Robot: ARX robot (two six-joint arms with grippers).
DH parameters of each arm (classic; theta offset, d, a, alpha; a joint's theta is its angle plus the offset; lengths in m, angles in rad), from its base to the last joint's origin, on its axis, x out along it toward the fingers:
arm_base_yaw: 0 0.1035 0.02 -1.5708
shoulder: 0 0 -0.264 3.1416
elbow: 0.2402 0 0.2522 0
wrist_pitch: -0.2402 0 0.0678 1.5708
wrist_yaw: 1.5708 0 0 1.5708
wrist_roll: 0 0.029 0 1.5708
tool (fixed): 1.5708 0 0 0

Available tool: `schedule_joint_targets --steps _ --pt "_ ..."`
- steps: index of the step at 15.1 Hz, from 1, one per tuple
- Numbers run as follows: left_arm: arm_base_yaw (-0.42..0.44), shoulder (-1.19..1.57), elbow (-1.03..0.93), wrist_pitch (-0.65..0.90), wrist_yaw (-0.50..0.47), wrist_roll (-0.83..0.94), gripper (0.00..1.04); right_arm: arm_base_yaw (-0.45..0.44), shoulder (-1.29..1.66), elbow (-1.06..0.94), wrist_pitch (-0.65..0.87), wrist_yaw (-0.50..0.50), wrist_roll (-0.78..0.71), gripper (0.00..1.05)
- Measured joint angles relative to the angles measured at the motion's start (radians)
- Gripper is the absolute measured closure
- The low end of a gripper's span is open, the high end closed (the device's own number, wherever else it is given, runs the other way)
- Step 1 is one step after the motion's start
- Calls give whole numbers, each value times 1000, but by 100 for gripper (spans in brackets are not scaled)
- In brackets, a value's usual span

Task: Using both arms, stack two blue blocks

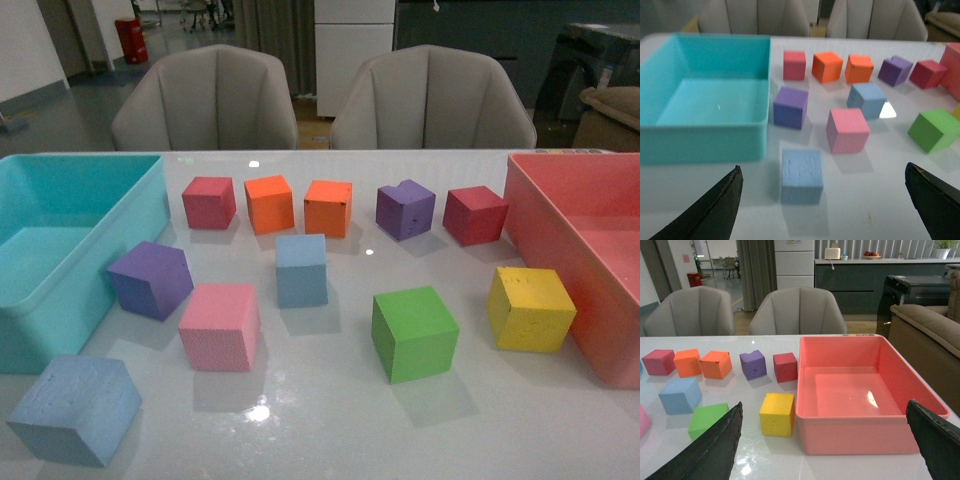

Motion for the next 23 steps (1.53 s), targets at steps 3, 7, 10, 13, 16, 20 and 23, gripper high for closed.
schedule_joint_targets --steps 3,7,10,13,16,20,23 --pt "-79 41 77 51 26 -16 7 0 0 0 0 0 0 6" --pt "-190 511 91 427 -130 -14 7 0 0 0 0 0 0 6" --pt "-212 1013 177 687 -203 -8 7 0 0 0 0 0 0 6" --pt "-190 1318 202 740 -207 -16 7 0 0 0 0 0 0 6" --pt "-125 1424 242 774 -179 -35 7 0 0 0 0 0 0 6" --pt "-93 1444 255 751 -127 -77 7 0 0 0 0 0 0 6" --pt "-106 1445 254 778 -127 -79 7 0 0 0 0 0 0 6"
